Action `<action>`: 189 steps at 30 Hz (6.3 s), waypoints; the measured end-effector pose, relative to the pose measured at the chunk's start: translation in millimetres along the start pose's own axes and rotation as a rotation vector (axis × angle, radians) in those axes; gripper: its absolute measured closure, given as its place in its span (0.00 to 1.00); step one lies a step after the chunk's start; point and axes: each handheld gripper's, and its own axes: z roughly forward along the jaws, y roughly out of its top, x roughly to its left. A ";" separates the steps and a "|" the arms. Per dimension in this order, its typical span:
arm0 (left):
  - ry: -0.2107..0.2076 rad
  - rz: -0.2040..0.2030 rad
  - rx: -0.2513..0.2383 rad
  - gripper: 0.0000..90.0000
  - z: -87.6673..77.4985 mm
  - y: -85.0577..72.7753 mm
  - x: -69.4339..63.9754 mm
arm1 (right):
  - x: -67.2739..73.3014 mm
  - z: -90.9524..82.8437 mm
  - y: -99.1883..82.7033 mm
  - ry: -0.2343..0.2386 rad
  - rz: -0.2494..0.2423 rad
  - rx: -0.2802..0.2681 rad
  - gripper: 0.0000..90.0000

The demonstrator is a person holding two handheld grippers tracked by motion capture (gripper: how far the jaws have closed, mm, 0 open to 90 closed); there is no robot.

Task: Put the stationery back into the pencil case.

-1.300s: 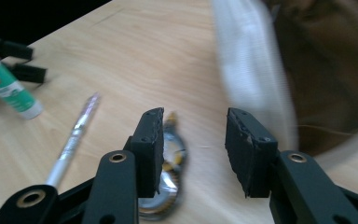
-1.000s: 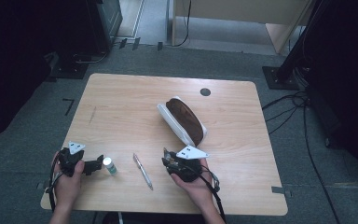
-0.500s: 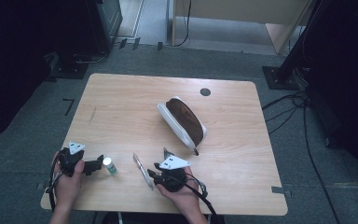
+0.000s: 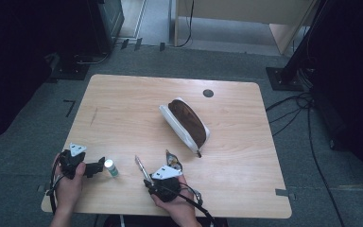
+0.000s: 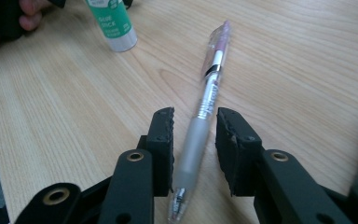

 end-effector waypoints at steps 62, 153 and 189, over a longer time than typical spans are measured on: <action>0.000 0.001 0.000 0.01 0.0 0.0 0.1 | -24.3 -47.9 24.6 -0.095 -0.011 -0.111 0.90; 0.000 0.001 0.000 0.01 0.0 0.0 0.1 | -169.5 -47.8 66.9 -0.277 0.147 0.027 0.86; 0.000 0.000 -0.001 0.01 0.0 0.0 0.0 | -82.2 -69.0 89.7 -0.087 0.002 -0.233 0.66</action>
